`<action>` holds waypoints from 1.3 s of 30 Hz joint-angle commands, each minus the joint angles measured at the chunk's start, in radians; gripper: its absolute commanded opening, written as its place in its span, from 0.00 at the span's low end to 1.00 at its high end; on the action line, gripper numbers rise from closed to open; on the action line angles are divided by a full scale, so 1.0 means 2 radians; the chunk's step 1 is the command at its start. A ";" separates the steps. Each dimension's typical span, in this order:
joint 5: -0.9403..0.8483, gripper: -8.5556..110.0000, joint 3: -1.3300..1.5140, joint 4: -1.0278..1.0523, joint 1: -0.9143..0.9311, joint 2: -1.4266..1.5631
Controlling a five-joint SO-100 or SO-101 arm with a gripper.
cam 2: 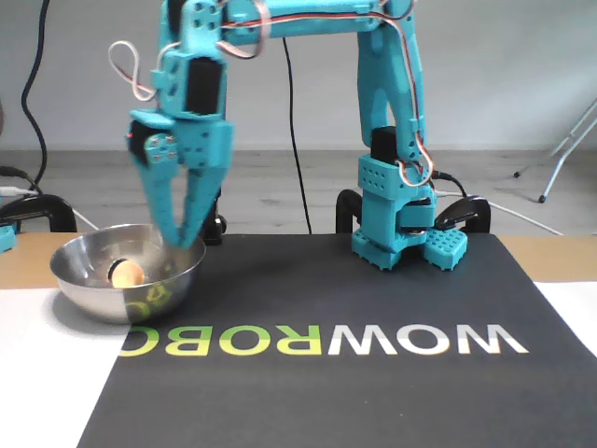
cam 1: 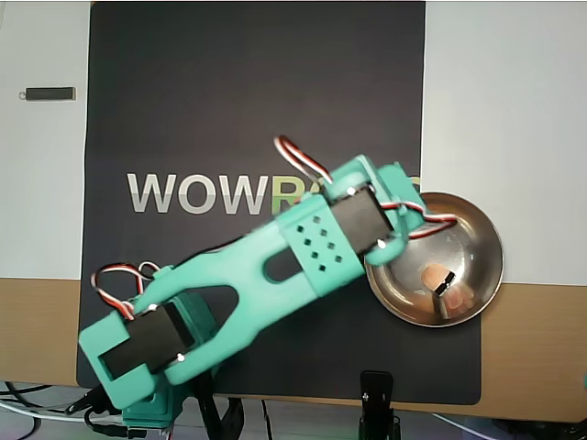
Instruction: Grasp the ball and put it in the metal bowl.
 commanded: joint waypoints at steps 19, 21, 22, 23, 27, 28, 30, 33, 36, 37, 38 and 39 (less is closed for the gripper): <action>0.008 0.07 -0.015 0.055 -0.198 0.117; 0.033 0.07 -0.015 0.055 -0.218 0.121; 0.042 0.07 -0.015 0.055 -0.228 0.123; 0.050 0.07 -0.015 0.055 -0.239 0.127; 0.071 0.07 -0.015 0.055 -0.281 0.133; 0.076 0.07 -0.015 0.055 -0.290 0.133; 0.084 0.07 -0.015 0.055 -0.309 0.134; 0.098 0.07 -0.015 0.055 -0.337 0.134; 0.110 0.07 -0.015 0.055 -0.363 0.134; 0.113 0.07 -0.015 0.055 -0.371 0.134; 0.114 0.07 -0.015 0.055 -0.379 0.134; 0.114 0.07 -0.011 0.055 -0.387 0.135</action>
